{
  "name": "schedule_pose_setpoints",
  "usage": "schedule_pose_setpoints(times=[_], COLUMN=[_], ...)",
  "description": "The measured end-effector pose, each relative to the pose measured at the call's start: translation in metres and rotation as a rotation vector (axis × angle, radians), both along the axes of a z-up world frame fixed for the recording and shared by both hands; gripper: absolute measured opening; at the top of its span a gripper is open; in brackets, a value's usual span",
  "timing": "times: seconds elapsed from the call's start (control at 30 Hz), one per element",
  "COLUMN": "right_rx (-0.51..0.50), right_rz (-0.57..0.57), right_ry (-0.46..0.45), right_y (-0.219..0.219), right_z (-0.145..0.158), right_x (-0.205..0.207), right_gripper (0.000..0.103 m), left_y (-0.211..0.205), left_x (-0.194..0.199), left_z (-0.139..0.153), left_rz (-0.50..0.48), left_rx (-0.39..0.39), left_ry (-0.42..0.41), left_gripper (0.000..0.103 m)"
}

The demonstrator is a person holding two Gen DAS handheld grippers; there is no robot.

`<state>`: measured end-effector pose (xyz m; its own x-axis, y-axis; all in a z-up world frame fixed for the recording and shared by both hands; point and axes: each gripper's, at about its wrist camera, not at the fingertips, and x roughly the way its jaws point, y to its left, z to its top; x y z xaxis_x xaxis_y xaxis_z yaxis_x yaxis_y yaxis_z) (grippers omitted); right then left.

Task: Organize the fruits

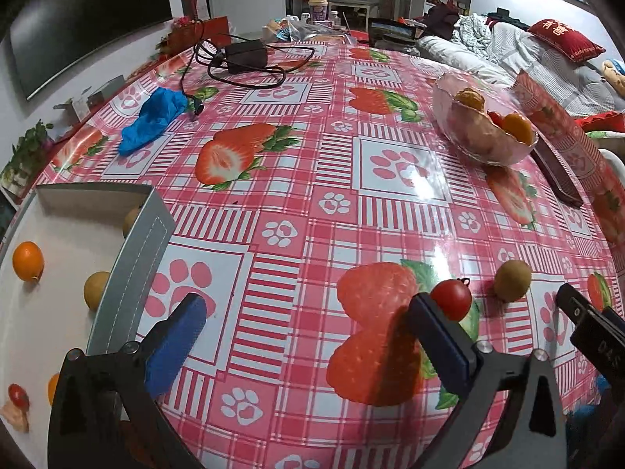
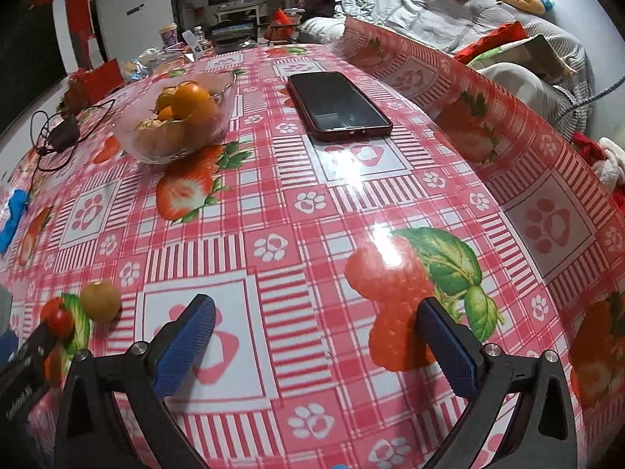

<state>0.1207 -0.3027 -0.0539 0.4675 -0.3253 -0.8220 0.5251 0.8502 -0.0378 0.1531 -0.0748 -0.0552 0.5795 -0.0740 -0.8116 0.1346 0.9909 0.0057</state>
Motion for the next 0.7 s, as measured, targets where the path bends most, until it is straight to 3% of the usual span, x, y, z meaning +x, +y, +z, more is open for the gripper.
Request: schedule_pose_setpoints(times=[0.7], right_rx=[0.003], right_rz=[0.0], right_ry=[-0.002], right_y=[-0.0025], right_z=[-0.0005], right_x=[-0.0017], right_gripper=[0.103], left_y=[-0.0001], left_x=[0.0003], left_z=[0.0001], left_rz=[0.0], left_rx=[0.001], left_ry=[0.001], left_gripper=[0.103])
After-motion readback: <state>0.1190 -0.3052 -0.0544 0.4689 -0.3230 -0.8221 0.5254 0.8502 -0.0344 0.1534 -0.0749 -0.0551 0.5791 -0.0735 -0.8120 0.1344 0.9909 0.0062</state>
